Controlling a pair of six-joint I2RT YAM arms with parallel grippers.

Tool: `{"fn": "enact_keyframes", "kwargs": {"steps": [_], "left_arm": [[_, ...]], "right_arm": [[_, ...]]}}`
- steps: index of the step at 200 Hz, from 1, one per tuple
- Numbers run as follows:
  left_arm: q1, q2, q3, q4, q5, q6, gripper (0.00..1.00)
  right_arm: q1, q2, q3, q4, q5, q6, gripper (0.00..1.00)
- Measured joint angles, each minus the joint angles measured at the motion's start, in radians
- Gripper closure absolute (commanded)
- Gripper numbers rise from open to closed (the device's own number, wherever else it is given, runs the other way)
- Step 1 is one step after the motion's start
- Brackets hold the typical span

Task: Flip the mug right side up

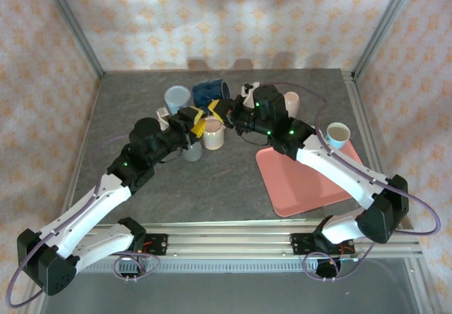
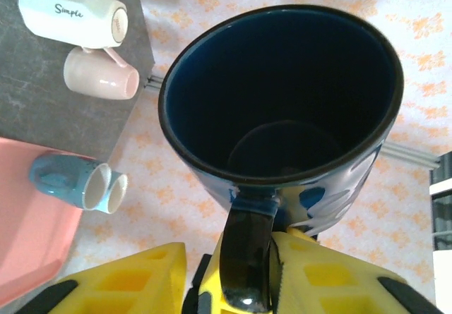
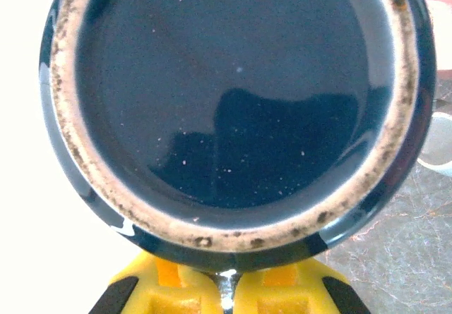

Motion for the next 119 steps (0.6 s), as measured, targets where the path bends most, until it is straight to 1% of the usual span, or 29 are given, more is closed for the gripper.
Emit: {"fn": "enact_keyframes", "kwargs": {"steps": [41, 56, 68, 83, 98, 107, 119], "left_arm": [[0.000, 0.040, 0.015, 0.042, -0.004, -0.010, 0.77], [0.000, 0.043, 0.018, 0.043, -0.005, -0.015, 0.79], [0.000, 0.043, 0.019, 0.043, -0.006, -0.017, 0.84], [0.000, 0.043, 0.019, 0.047, -0.006, -0.023, 0.86], [-0.001, 0.043, 0.019, 0.049, -0.006, -0.023, 0.94], [-0.004, 0.043, 0.019, 0.050, -0.006, -0.023, 1.00], [-0.006, 0.047, 0.019, 0.055, -0.006, -0.023, 1.00]], "right_arm": [[-0.001, 0.000, 0.000, 0.000, -0.003, 0.000, 1.00], [-0.003, -0.001, 0.000, 0.000, -0.003, 0.000, 1.00], [-0.003, -0.003, 0.000, 0.000, -0.003, 0.000, 1.00], [-0.003, -0.007, -0.003, 0.002, -0.002, 0.001, 1.00], [-0.003, -0.011, -0.009, 0.004, 0.000, 0.001, 1.00], [-0.003, -0.014, -0.011, 0.004, 0.001, 0.001, 1.00], [-0.004, -0.020, -0.018, 0.005, 0.005, 0.001, 1.00]]}}
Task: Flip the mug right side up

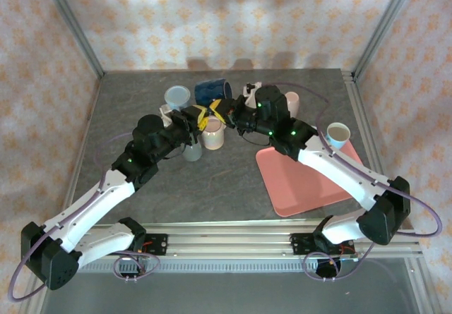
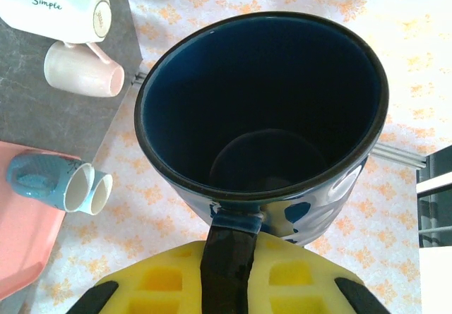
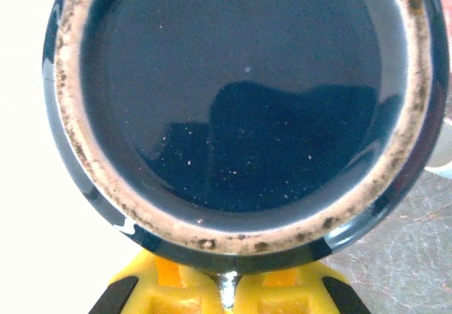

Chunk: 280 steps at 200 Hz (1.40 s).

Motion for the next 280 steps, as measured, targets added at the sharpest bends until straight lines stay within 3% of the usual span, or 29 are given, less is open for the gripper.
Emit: {"fn": "enact_keyframes", "kwargs": {"steps": [97, 120, 145, 172, 233, 280], "left_arm": [[-0.002, 0.057, 0.030, 0.068, 0.002, 0.121, 1.00], [-0.002, 0.057, 0.030, 0.095, -0.001, 0.173, 1.00], [-0.002, 0.057, 0.030, 0.105, -0.001, 0.231, 1.00], [-0.002, 0.059, 0.030, 0.110, -0.004, 0.280, 1.00], [-0.002, 0.067, 0.036, 0.114, -0.005, 0.351, 1.00], [-0.002, 0.102, 0.130, 0.011, 0.000, 0.486, 1.00]], "right_arm": [[-0.006, -0.018, -0.029, 0.049, 0.064, 0.019, 0.99], [-0.005, -0.026, -0.040, 0.075, 0.075, 0.026, 0.90], [-0.004, -0.029, -0.050, 0.097, 0.080, 0.032, 0.66], [0.004, -0.029, -0.058, 0.101, 0.079, 0.034, 0.55], [0.006, -0.032, -0.058, 0.097, 0.084, 0.032, 0.49], [0.001, -0.097, -0.058, -0.045, 0.118, -0.051, 0.48]]}}
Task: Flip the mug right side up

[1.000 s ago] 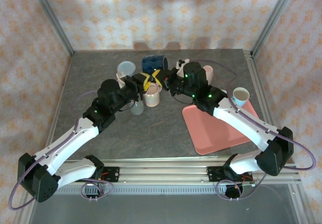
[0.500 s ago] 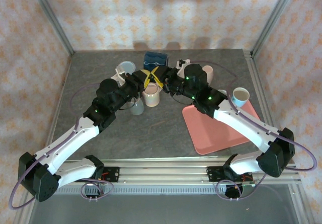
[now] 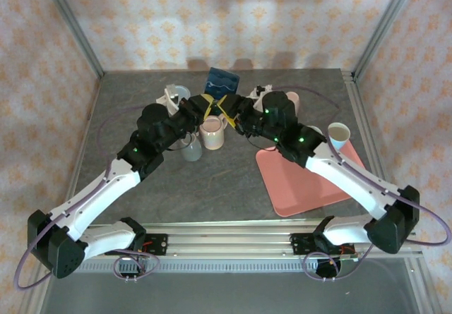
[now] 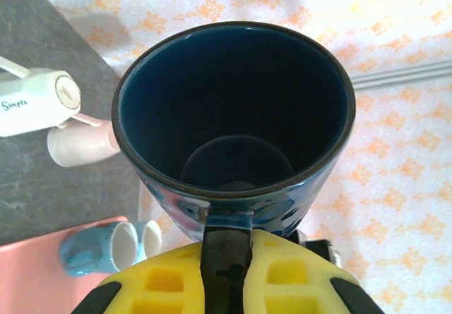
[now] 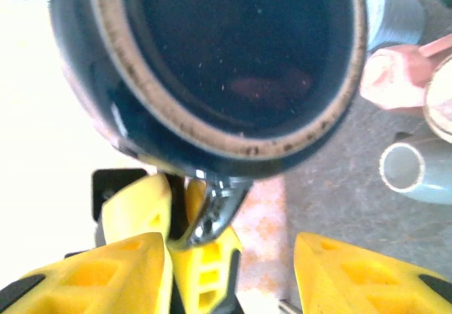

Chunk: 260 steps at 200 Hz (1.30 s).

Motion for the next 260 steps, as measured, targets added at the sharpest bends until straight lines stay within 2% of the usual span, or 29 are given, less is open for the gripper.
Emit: {"fn": "enact_keyframes", "kwargs": {"steps": [47, 94, 136, 201, 260], "left_arm": [[0.000, 0.006, 0.051, -0.101, 0.004, 0.188, 1.00], [-0.006, 0.076, 0.149, -0.238, 0.064, 0.455, 1.00], [-0.066, 0.140, 0.203, -0.316, 0.095, 0.716, 1.00], [-0.195, 0.251, 0.159, -0.266, 0.136, 1.033, 1.00], [-0.260, 0.428, 0.120, -0.146, 0.136, 1.191, 1.00]], "right_arm": [[-0.076, -0.119, 0.000, -0.234, 0.018, -0.129, 0.48], [-0.246, -0.202, 0.035, -0.504, 0.040, -0.249, 0.48], [-0.420, -0.218, 0.050, -0.646, 0.016, -0.328, 0.48], [-0.601, -0.201, 0.079, -0.781, -0.098, -0.511, 0.50], [-0.713, -0.191, 0.077, -0.818, -0.160, -0.567, 0.51]]}}
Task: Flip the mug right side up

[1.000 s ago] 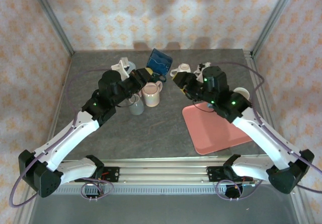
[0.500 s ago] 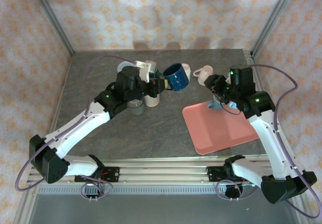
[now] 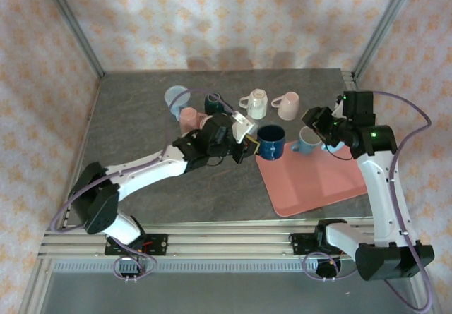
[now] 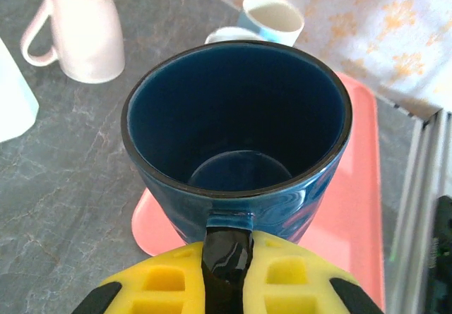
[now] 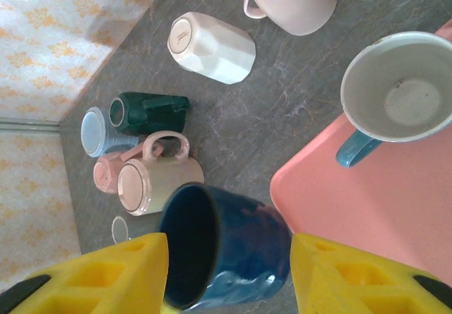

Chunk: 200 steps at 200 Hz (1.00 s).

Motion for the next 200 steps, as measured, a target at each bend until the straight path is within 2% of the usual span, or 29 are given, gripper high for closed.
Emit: {"fn": "enact_keyframes", "kwargs": {"steps": [57, 95, 200], "left_arm": [[-0.049, 0.129, -0.004, 0.100, -0.074, 0.054, 1.00], [-0.084, 0.190, -0.004, 0.164, -0.135, 0.077, 1.00], [-0.092, 0.307, -0.004, 0.283, -0.229, 0.079, 1.00]], "right_arm": [[-0.017, 0.029, -0.016, -0.005, -0.024, -0.021, 0.50], [-0.024, 0.092, -0.014, -0.085, -0.014, -0.085, 0.50], [-0.037, 0.104, -0.014, -0.169, 0.019, -0.129, 0.49]]}}
